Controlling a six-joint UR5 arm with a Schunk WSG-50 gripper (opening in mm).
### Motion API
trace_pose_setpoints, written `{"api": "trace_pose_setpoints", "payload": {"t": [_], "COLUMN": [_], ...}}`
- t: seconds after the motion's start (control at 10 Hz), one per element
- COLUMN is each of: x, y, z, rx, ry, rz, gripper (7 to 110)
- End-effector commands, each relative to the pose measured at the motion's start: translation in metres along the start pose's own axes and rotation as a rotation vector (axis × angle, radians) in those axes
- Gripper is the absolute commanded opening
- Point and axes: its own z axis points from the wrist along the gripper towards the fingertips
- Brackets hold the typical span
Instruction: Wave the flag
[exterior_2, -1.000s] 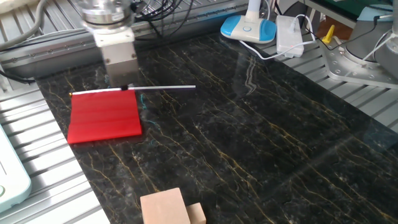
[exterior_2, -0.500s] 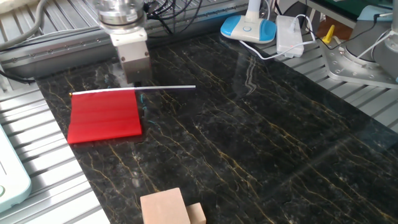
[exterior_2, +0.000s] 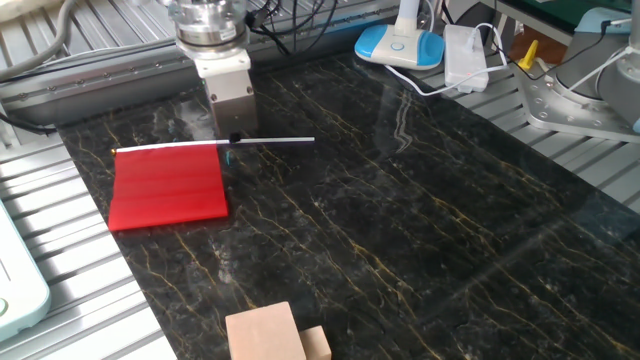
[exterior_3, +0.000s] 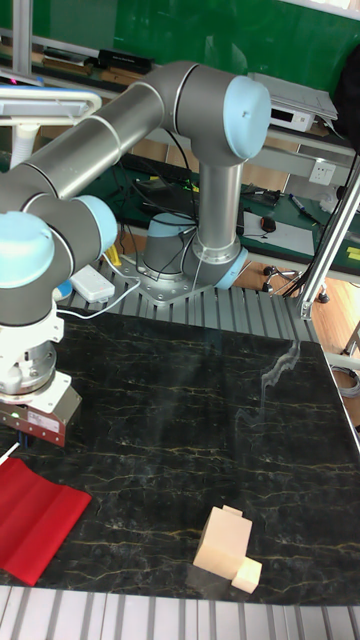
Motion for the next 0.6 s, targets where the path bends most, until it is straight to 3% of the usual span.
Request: {"api": "trace_pose_setpoints", "payload": {"t": [0.0,0.2,0.5], "x": [0.008,0.006,-0.008], "y": [-0.008,-0.019,-0.008], "z": [0.01,0.011,0.011], "rx": [0.0,0.04,-0.009], "ry": [0.002,-0.012,-0.067], "rz": [0.07,0.085,0.074], "gripper": [7,7,7]}}
